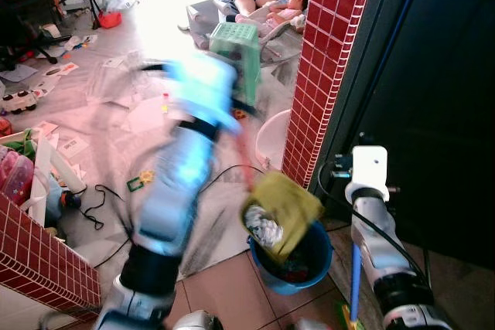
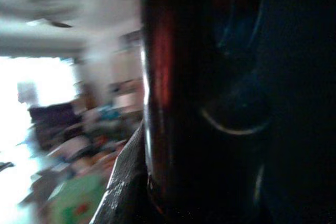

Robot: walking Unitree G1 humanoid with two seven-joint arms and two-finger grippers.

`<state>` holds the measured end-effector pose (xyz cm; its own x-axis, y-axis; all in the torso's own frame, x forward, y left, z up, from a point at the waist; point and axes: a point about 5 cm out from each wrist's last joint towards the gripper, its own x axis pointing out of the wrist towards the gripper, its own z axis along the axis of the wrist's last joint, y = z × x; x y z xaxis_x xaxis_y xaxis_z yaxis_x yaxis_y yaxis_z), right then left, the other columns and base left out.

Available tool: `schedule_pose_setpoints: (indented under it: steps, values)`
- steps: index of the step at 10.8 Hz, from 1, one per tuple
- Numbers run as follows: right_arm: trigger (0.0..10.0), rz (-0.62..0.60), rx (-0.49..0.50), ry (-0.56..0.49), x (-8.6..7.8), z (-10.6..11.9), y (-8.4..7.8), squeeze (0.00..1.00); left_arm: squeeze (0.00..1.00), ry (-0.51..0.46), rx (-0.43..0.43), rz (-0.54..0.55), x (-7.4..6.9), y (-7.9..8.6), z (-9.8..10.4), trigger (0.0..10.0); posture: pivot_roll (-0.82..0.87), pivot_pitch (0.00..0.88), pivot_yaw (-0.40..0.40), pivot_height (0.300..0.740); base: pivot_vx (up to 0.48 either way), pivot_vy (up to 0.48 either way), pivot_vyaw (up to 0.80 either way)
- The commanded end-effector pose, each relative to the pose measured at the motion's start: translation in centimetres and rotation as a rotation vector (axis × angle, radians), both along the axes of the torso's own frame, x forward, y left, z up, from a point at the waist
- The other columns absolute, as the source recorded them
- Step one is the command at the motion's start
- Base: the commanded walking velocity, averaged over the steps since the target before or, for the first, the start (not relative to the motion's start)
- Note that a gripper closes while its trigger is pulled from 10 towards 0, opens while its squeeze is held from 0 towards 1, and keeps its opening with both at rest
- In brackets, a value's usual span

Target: Sweep floor

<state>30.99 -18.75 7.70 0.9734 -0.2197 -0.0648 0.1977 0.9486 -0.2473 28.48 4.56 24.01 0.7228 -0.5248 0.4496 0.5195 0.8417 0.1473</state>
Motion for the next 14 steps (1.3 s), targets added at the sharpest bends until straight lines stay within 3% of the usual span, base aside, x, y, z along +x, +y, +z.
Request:
schedule_pose_setpoints:
  steps: [1,4,6,11,14]
  values:
    - [10.0,0.023,-0.053,-0.077,0.8,1.7,0.2,0.0,0.0,-0.111,0.043,-0.113,-1.6,-1.0,1.3,10.0,-0.06,0.0,0.029,0.74,0.0,0.0,0.0]
    - [10.0,0.029,-0.053,-0.086,1.2,1.9,0.2,0.0,0.0,-0.288,0.221,-0.302,-4.2,-3.4,2.3,10.0,-0.06,0.0,0.027,0.74,0.0,0.0,0.0]
    - [10.0,0.03,-0.056,-0.095,1.5,2.1,0.2,0.0,0.0,-0.35,0.258,-0.321,-4.8,-4.0,2.6,10.0,-0.06,0.0,0.026,0.74,0.0,0.0,0.0]
    - [10.0,0.036,-0.06,-0.107,1.9,2.2,0.4,0.0,0.0,-0.457,0.247,-0.178,-3.6,-2.7,4.5,10.0,-0.06,0.0,0.023,0.74,0.0,0.0,0.0]
    - [10.0,0.042,-0.057,-0.111,2.0,2.2,0.5,0.0,0.0,-0.343,0.054,-0.024,-1.2,-0.3,5.9,10.0,-0.06,0.0,0.021,0.74,0.0,0.0,0.0]
